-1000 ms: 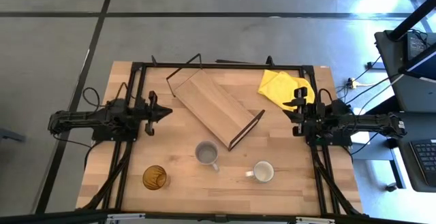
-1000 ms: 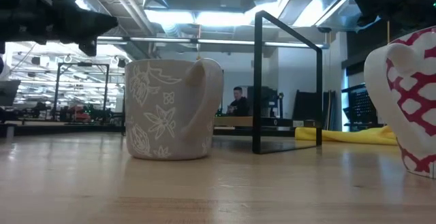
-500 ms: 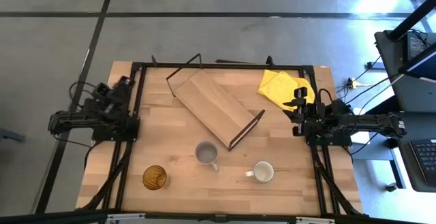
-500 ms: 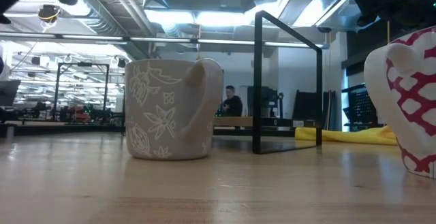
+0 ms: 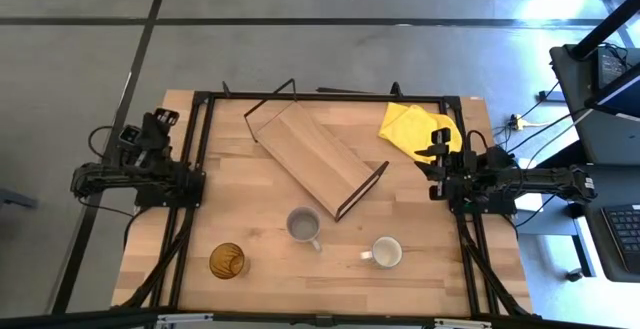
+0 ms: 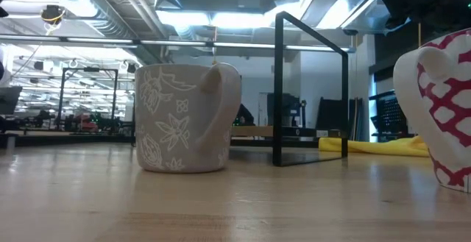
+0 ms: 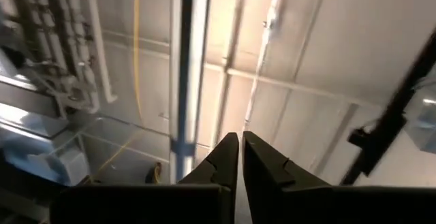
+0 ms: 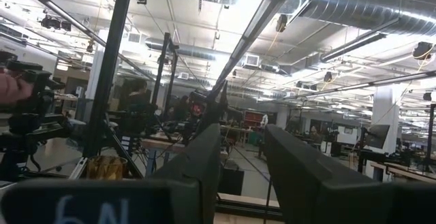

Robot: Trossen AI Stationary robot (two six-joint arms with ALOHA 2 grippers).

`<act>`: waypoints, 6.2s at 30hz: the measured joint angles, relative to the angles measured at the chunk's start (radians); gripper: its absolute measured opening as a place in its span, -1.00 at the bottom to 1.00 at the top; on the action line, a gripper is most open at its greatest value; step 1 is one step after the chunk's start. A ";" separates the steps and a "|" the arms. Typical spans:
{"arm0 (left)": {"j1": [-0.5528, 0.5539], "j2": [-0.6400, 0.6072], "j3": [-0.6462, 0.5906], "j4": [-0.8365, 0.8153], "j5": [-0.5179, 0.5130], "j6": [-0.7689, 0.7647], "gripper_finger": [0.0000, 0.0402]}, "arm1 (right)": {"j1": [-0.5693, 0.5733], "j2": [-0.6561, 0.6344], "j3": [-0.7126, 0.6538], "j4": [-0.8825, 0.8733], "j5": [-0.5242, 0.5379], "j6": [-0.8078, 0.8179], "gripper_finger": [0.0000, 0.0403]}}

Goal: Stack small to large cups/mugs on shelf
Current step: Put the yellow cup on the shelf

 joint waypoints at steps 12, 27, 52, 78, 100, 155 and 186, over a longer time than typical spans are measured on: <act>0.000 0.000 0.038 0.026 -0.022 0.019 -0.92 | 0.000 0.000 0.000 0.000 0.000 0.000 -0.42; 0.000 0.549 1.361 -2.292 0.161 -0.030 -0.92 | 0.000 0.000 0.000 0.000 0.000 0.001 -0.42; -0.861 1.159 1.517 -2.978 0.032 -0.518 -0.92 | 0.001 -0.001 0.000 -0.060 0.002 0.000 -0.42; -0.983 1.440 1.498 -2.972 0.083 -1.159 -0.27 | 0.000 -0.002 0.000 -0.063 0.000 0.001 -0.42; -1.019 1.475 1.370 -2.833 0.040 -1.247 -0.26 | 0.000 -0.002 0.000 -0.063 0.000 -0.003 -0.42; 0.396 1.591 1.748 -2.811 0.168 -0.159 -0.97 | 0.000 -0.002 0.000 -0.064 0.000 -0.003 -0.42; 0.469 1.730 1.728 -2.742 0.238 -0.068 -0.83 | 0.000 -0.002 0.000 -0.064 0.000 -0.003 -0.42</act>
